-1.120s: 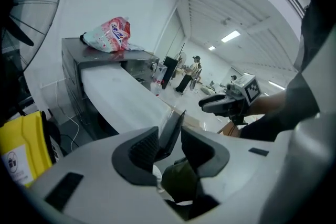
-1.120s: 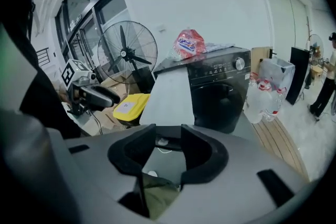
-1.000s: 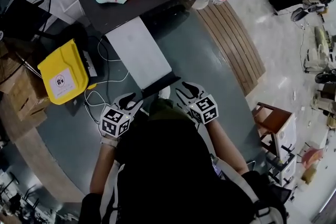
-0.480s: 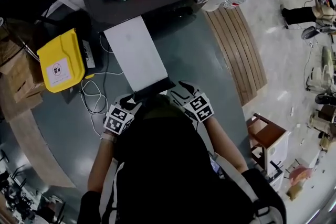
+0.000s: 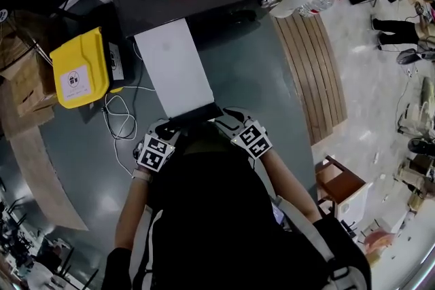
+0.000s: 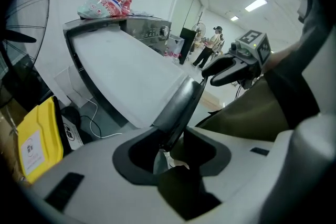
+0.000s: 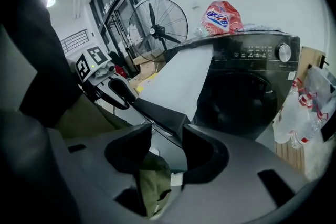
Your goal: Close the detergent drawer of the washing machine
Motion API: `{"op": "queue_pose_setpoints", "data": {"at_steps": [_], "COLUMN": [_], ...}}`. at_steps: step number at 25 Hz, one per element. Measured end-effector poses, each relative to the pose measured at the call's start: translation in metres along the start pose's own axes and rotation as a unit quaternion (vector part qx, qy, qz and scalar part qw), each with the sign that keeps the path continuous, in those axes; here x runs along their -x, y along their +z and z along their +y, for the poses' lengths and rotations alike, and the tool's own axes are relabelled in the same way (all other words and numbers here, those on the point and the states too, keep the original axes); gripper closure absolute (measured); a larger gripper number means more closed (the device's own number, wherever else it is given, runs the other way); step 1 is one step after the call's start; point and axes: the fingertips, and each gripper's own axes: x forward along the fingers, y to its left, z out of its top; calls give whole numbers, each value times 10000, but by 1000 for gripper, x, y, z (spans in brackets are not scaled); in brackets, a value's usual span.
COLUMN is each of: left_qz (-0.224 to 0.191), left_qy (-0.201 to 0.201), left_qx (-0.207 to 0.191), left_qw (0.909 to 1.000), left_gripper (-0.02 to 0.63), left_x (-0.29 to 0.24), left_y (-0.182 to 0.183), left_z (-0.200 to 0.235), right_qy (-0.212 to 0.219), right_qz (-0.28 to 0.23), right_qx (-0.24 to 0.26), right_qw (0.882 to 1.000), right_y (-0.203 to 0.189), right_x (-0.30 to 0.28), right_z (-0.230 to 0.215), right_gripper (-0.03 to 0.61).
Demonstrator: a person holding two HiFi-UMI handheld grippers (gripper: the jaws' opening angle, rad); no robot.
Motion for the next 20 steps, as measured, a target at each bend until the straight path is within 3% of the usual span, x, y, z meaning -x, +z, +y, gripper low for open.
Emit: {"op": "queue_pose_setpoints", "data": {"at_steps": [5,11,20], "left_qz": [-3,191,2], "left_qy": [118,35,-225], "left_qx": [-33,-194,-198], "left_qw": [9999,9996,9996], "left_gripper": [466,480,483], "left_x": [-1,3,20], "left_y": [-1,-1,6], "left_z": [1,1,0], "right_qy": [57,14,-10], "right_qz": [-30,-184,-412], "right_qx": [110,-134,-201], "right_qw": [9999,9997,9989], "right_y": [1,6,20], "right_x": [-6,-3,7], "right_z": [1,1,9], "right_gripper": [431,439,449]}}
